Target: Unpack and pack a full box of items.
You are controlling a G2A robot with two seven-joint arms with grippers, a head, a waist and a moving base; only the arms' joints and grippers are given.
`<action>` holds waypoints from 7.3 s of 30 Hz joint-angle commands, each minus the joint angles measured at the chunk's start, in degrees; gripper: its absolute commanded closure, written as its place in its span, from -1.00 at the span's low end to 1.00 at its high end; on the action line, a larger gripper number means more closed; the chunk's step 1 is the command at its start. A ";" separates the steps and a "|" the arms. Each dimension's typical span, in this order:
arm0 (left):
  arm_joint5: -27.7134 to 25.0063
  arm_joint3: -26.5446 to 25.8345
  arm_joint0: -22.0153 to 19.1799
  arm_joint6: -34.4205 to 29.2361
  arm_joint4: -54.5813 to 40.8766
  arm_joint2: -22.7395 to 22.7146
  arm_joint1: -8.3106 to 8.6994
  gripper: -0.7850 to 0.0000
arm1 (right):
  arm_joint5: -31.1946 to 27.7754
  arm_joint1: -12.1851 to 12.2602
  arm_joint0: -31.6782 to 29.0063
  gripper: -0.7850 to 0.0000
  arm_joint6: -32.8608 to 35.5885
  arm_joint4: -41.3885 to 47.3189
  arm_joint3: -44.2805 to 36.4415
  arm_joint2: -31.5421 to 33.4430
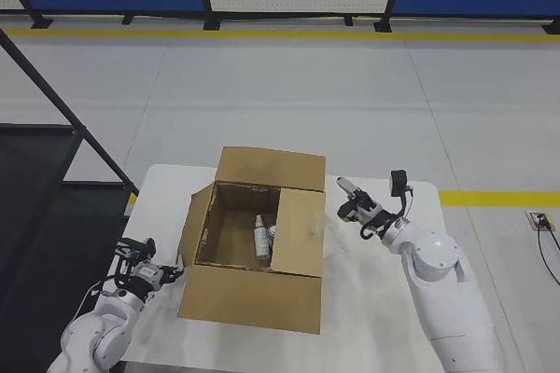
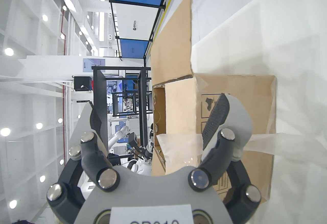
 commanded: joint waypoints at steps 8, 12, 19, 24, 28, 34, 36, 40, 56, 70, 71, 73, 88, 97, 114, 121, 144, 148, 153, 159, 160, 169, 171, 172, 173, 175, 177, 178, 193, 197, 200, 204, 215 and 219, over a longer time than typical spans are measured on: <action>0.25 -0.51 0.31 -0.25 0.40 0.33 -0.02 -1.00 | -0.58 1.07 -2.08 -1.00 -1.25 -1.54 -1.83 1.42; 0.21 -0.64 0.30 -0.35 0.38 0.37 -0.02 -1.00 | -0.29 1.13 -3.19 -1.00 -4.56 -0.62 -3.16 2.59; 0.14 -0.88 -0.59 -0.89 0.43 0.55 -0.03 -1.00 | -0.64 1.13 -3.41 -1.00 -5.12 -0.82 -3.55 2.43; 0.22 -1.09 -1.00 -1.19 0.59 0.77 -0.05 -1.00 | -5.57 2.15 -7.27 -1.00 -8.16 -12.48 -8.20 1.67; 0.58 -0.96 -1.11 -1.19 0.50 0.90 -0.09 -1.00 | -9.13 3.56 -11.68 -1.00 -6.65 -23.34 -12.04 3.01; 1.18 -1.10 -1.05 -1.41 0.65 0.97 -0.12 -1.00 | -8.04 4.51 -13.48 -1.00 -2.34 -33.13 -13.48 2.41; 1.43 -1.20 -1.00 -1.52 0.63 0.97 -0.13 -1.00 | -8.04 4.51 -13.48 -1.00 -2.34 -33.13 -13.48 2.41; 2.07 -1.44 -0.94 -1.89 0.49 0.97 -0.17 -1.00 | -7.92 4.54 -13.67 -1.00 -2.60 -33.89 -13.48 2.18; 3.93 -2.18 -0.89 -2.79 0.25 1.40 -0.38 -1.00 | -8.67 4.74 -8.58 -1.00 -4.36 -54.66 -8.54 -8.40; 4.37 -2.12 -0.80 -2.95 -0.19 1.18 -0.46 -1.00 | 1.07 2.42 0.18 -1.00 -11.52 -55.43 1.06 -15.36; 4.36 -2.12 -0.80 -2.96 -0.19 1.17 -0.46 -1.00 | 1.22 2.30 0.38 -1.00 -11.88 -55.25 1.38 -15.66; 4.41 -2.11 -0.80 -2.94 -0.25 1.11 -0.46 -1.00 | 1.20 2.07 0.93 -1.00 -12.91 -54.71 2.33 -16.05; 3.81 -1.69 -1.54 -3.43 -0.41 0.86 -0.45 -1.00 | 6.19 0.64 3.79 -1.00 -19.43 -53.57 6.01 -17.53; 3.88 -0.71 -1.69 -3.07 -1.12 0.67 -0.50 -1.00 | 11.32 -0.49 5.74 -1.00 -24.90 -53.44 9.92 -18.28; 3.38 -0.20 -2.46 -3.22 -0.84 1.42 -0.61 -1.00 | 18.73 0.30 -2.30 -1.00 -26.96 -58.57 2.23 -14.21; 3.19 -0.30 -2.39 -3.22 -0.66 1.67 -0.64 -1.00 | 20.73 0.52 -4.45 -1.00 -26.26 -59.24 0.74 -12.23; 4.21 -3.02 -0.44 -1.74 -1.02 -0.16 -0.49 -1.00 | 25.54 1.07 -6.63 -1.00 -25.62 -57.72 3.89 -4.25; 4.96 -4.99 -0.09 -1.26 -1.81 -1.57 -0.40 -1.00 | 25.94 1.64 -9.40 -1.00 -25.63 -56.96 0.60 -0.96; 5.30 -8.60 0.95 -0.93 -3.15 -4.05 -0.19 -1.00 | 25.01 2.02 -12.83 -1.00 -26.01 -54.47 -4.79 2.28; 5.48 -15.00 2.86 -0.75 -3.89 -6.87 0.05 -1.00 | 19.29 2.05 -14.54 -1.00 -26.21 -51.37 -8.70 2.60; 5.55 -16.15 3.25 -0.58 -3.95 -7.26 0.07 -1.00 | 18.15 2.04 -14.41 -1.00 -26.11 -50.85 -8.85 2.51; 1.67 -25.83 4.16 -6.51 -9.94 -4.96 -0.07 -1.00 | 1.84 2.54 -14.01 -1.00 -24.78 -42.77 -10.01 4.13; 1.14 -26.81 2.76 -8.99 -12.40 -2.76 -0.25 -1.00 | -1.86 2.75 -14.64 -1.00 -25.12 -39.86 -10.55 5.56; 0.96 -27.14 1.85 -10.40 -13.62 -1.56 -0.34 -1.00 | -4.28 2.86 -15.10 -1.00 -25.28 -37.87 -10.86 6.43; 1.23 -27.27 0.86 -11.84 -14.63 -0.30 -0.46 -1.00 | -7.00 3.01 -15.65 -1.00 -25.27 -35.69 -11.10 7.41; 1.77 -26.88 -1.30 -15.24 -19.06 2.90 -0.83 -1.00 | -12.77 3.30 -16.77 -1.00 -25.25 -30.67 -11.33 9.57; 3.87 -25.56 -3.82 -21.43 -26.16 5.99 -1.25 -1.00 | -13.11 3.46 -17.21 -1.00 -26.56 -27.01 -10.67 11.92; 5.16 -25.22 -5.64 -25.54 -29.30 7.11 -1.37 -1.00 | -13.11 3.46 -17.21 -1.00 -26.56 -27.01 -10.67 11.92; 4.11 -24.51 -5.57 -27.20 -31.47 7.76 -1.39 -1.00 | -13.11 3.46 -17.21 -1.00 -26.56 -27.01 -10.67 11.92; 4.80 -19.12 -10.65 -36.04 -39.82 9.81 -1.59 -1.00 | -14.84 3.90 -17.66 -1.00 -23.76 -26.37 -10.77 12.59; 6.10 -13.97 -16.20 -43.66 -48.94 13.31 -2.18 -1.00 | -17.16 4.54 -16.51 -1.00 -20.28 -24.43 -8.57 14.45; 8.35 -6.87 -23.28 -50.83 -56.14 18.07 -3.10 -1.00 | -21.36 5.56 -15.12 -1.00 -15.28 -21.35 -4.91 17.37; 13.74 8.29 -34.38 -56.62 -67.45 29.58 -6.57 -1.00 | -27.87 8.16 -11.20 -1.00 -7.58 -19.82 3.51 21.45; 12.10 12.09 -36.29 -54.85 -69.44 31.73 -7.63 -1.00 | -30.09 8.88 -10.43 -1.00 -3.42 -19.92 4.44 20.86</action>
